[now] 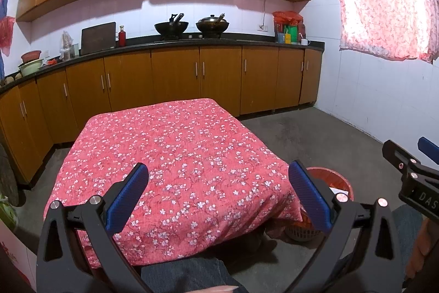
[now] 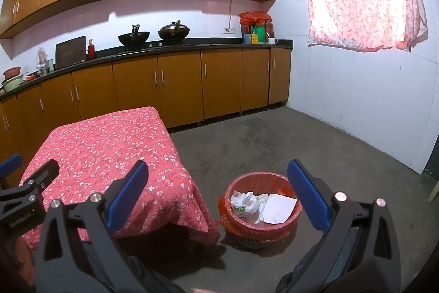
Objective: Collect trash
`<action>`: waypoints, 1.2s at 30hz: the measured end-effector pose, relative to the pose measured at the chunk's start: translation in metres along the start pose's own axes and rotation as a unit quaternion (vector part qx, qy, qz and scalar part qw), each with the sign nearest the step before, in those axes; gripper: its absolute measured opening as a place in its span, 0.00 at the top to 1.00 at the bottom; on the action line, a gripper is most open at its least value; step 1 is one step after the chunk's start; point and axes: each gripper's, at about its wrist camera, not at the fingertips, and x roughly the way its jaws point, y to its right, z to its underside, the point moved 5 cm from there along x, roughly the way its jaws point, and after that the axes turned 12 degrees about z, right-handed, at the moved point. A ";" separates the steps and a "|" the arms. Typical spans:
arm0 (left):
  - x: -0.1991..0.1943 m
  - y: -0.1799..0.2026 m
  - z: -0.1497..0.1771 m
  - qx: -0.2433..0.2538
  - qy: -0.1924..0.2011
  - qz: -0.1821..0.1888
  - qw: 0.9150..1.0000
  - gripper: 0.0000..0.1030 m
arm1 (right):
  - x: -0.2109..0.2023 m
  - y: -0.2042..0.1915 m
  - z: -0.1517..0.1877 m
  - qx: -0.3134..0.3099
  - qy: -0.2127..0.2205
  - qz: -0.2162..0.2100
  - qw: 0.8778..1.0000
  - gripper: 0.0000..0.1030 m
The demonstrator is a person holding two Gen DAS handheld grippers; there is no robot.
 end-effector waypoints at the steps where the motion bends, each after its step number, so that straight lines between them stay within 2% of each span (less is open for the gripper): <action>1: 0.000 0.000 0.000 0.000 0.000 0.000 1.000 0.02 | 0.001 0.001 0.000 0.000 0.000 0.000 1.000 0.04; 36: 0.001 -0.001 0.001 -0.001 -0.002 0.001 1.000 0.02 | 0.003 0.002 0.003 0.003 -0.003 0.001 1.000 0.04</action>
